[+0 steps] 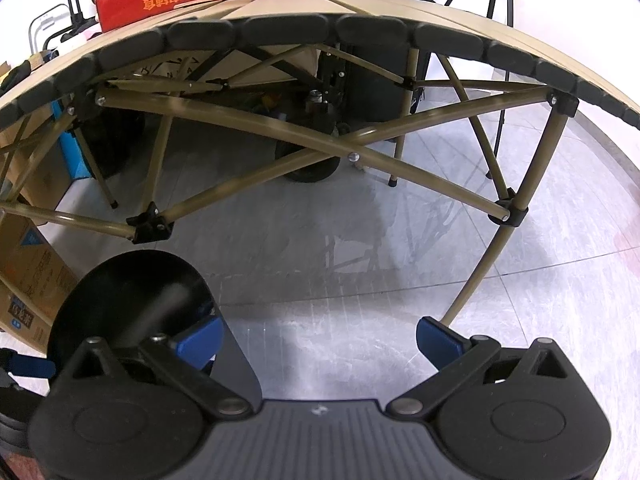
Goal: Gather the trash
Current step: 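Raise both grippers from the bin back toward the table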
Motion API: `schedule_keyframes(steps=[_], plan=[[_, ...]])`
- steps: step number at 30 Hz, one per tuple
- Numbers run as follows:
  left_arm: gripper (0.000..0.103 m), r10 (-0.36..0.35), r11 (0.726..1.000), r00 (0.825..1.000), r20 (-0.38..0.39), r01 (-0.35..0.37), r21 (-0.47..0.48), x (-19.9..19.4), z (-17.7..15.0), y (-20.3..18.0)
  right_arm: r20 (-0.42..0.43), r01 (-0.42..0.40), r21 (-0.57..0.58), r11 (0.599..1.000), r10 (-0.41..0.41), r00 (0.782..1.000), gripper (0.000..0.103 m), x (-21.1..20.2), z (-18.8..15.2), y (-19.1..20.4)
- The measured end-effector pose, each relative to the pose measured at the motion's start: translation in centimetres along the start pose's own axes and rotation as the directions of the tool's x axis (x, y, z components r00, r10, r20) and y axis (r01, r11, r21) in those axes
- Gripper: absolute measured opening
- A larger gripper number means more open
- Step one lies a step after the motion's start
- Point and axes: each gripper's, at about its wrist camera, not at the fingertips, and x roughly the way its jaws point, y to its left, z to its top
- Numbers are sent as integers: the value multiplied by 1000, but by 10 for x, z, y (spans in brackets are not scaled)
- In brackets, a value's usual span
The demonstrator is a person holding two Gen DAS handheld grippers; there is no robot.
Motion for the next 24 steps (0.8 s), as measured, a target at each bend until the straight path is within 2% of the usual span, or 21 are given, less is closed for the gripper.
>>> schedule_keyframes(steps=[6, 16, 24], plan=[[103, -8, 1000, 1000, -6, 8, 8, -11, -3, 4, 1, -8, -5, 1000, 8, 1000, 103, -2, 0, 3], [103, 3, 999, 999, 33, -4, 44, -41, -19, 11, 21, -98, -52, 994, 99, 995, 103, -31, -3, 15], [103, -17, 1000, 991, 130, 17, 2, -75, -26, 26, 65, -122, -63, 991, 126, 990, 103, -56, 1, 15]])
